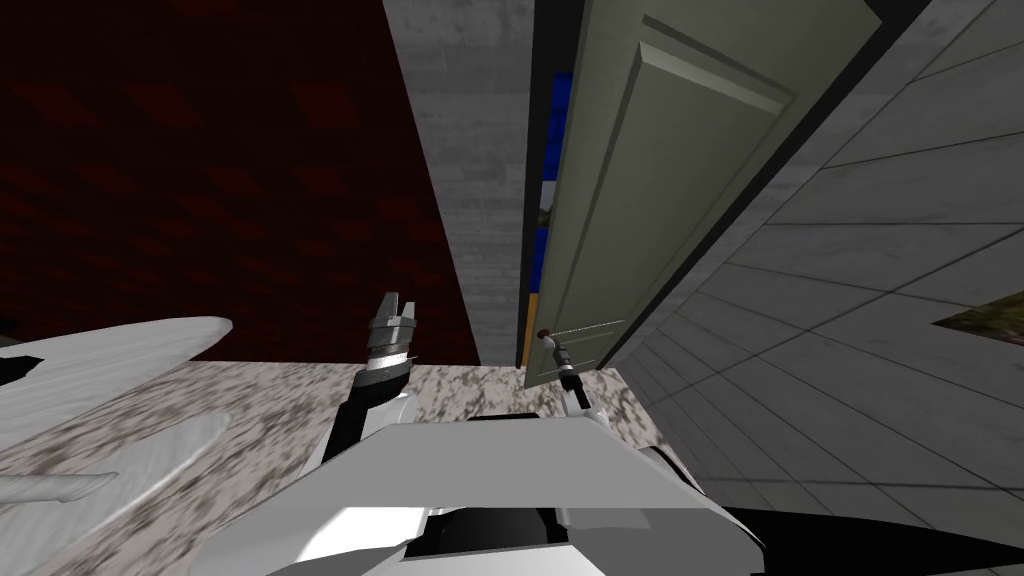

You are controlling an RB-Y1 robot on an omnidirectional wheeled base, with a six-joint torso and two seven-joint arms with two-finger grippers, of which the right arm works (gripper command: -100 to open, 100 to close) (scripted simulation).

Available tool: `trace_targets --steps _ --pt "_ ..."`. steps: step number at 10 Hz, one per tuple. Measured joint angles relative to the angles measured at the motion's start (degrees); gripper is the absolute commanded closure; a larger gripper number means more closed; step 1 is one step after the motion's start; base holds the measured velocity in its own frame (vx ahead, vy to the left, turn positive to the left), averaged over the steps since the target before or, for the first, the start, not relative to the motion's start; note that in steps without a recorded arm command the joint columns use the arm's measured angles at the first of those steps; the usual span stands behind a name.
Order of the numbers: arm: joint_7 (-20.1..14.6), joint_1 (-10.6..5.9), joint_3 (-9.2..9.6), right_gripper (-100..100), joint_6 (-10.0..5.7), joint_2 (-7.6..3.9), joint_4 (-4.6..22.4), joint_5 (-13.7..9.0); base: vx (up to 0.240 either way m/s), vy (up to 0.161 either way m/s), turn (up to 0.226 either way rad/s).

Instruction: Pull the door open

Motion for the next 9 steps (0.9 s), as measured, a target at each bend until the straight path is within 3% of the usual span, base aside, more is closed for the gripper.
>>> trace_targets --steps 5,6,7,8,9 --pt "-7.26 0.42 0.6 100 -0.02 -1.25 0.51 -1.91 -0.036 -0.009 0.065" --pt "-8.69 -0.78 0.75 100 -0.95 -1.42 2.77 -2.26 -0.021 -0.004 0.039" --pt "-9.17 1.02 0.73 100 0.39 -1.51 -0.49 -2.47 -0.032 -0.008 0.068" --pt "-10.29 0.95 0.92 100 0.87 -1.69 -0.61 -2.83 -0.054 -0.024 0.109" --pt "-11.84 0.33 1.12 100 0.32 -1.86 0.6 -3.38 -0.04 -0.022 0.044"
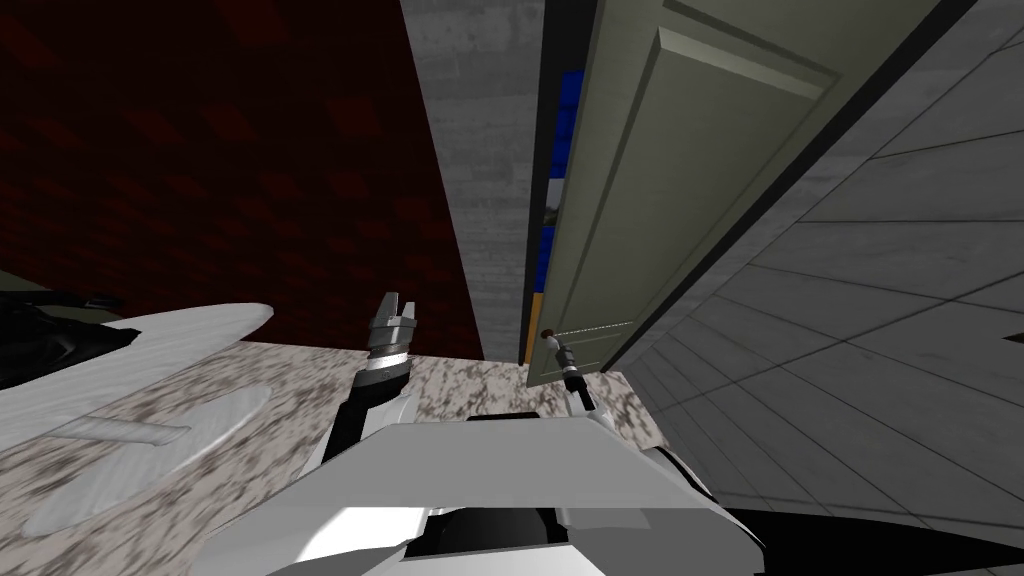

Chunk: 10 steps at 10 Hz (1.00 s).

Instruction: Pull the door open

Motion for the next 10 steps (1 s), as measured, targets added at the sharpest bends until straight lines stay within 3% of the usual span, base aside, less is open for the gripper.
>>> trace_targets --steps 1,2,3,4,8,9,10 --pt "-1.49 -0.22 0.31 100 -0.92 -0.26 0.99 -0.2 -0.041 -0.012 0.087" --pt "-2.91 0.13 0.44 100 -0.62 -0.4 0.38 -0.65 -0.064 -0.013 0.092" --pt "-4.38 1.08 0.68 100 0.76 -0.74 -1.83 -1.28 -0.047 -0.01 0.049" --pt "-5.61 0.69 0.9 -100 0.71 -0.71 -0.81 -1.53 -0.022 -0.039 0.023" --pt "-10.89 1.31 0.56 -100 1.2 -2.46 -2.74 -3.92 -0.041 -0.027 0.03" --pt "-11.7 1.58 0.65 -100 1.52 -2.37 -3.17 -4.18 -0.022 -0.004 0.04" --pt "-12.1 1.44 0.87 -100 0.78 -2.17 -1.98 -4.16 -0.03 0.001 0.057"
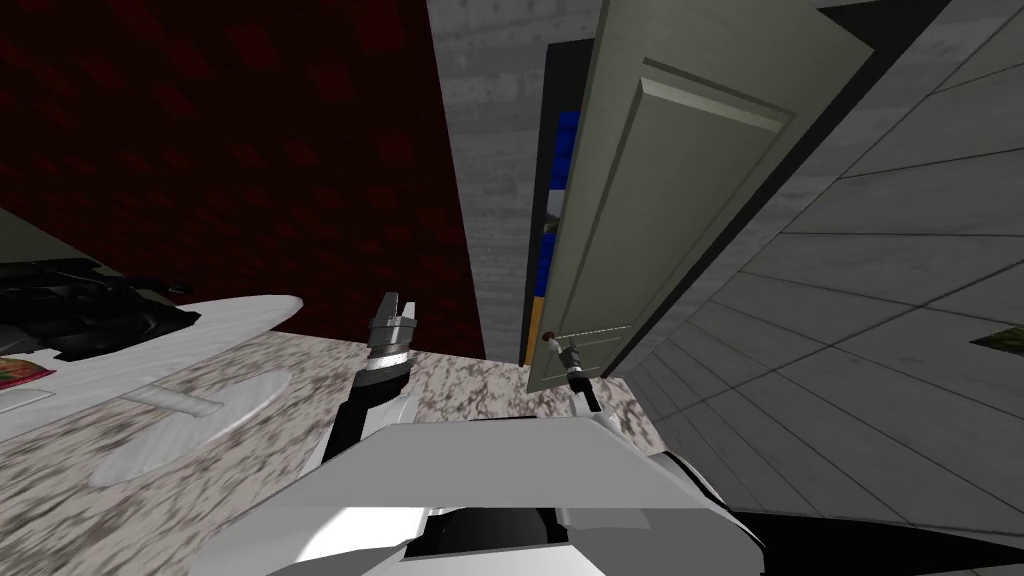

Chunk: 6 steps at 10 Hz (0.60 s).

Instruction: Pull the door open

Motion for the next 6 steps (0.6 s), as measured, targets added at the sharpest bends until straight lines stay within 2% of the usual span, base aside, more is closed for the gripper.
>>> trace_targets --steps 2,3,4,6 --pt "-2.79 -0.66 1.12 -100 -1.33 0.62 2.49 -0.72 -0.044 0.018 0.1" --pt "-3.85 -0.26 1.54 -100 -0.81 0.94 1.26 -0.94 -0.043 0.026 0.093" --pt "-5.24 -0.46 2.0 -100 -0.63 1.23 1.16 -1.37 -0.08 0.005 0.09" --pt "-8.03 -0.02 2.58 -100 -0.23 1.29 0.09 -2.43 -0.051 -0.009 0.04"
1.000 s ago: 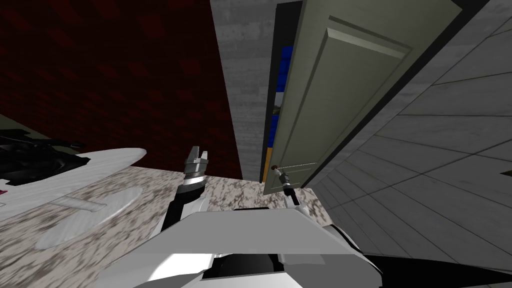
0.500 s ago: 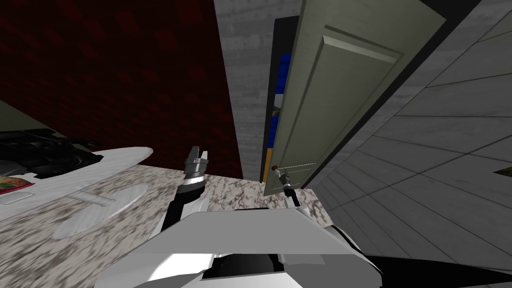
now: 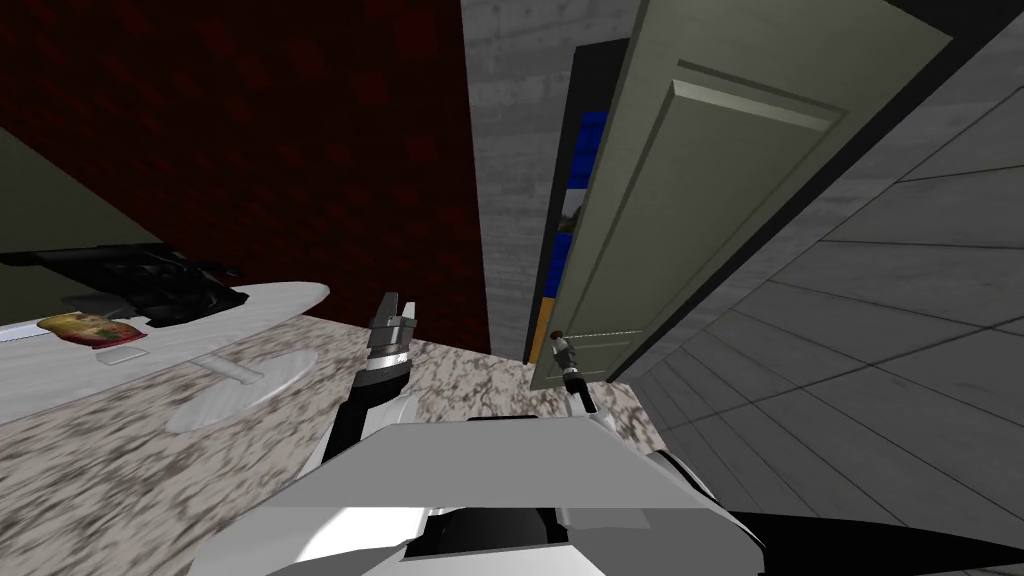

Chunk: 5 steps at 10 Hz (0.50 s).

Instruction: Pull the door open

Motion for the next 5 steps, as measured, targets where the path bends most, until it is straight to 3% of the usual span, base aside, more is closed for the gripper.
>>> trace_targets --steps 5 --pt "-7.12 0.38 1.37 -100 -0.06 -0.12 -0.56 -2.72 -0.053 -0.028 0.063"
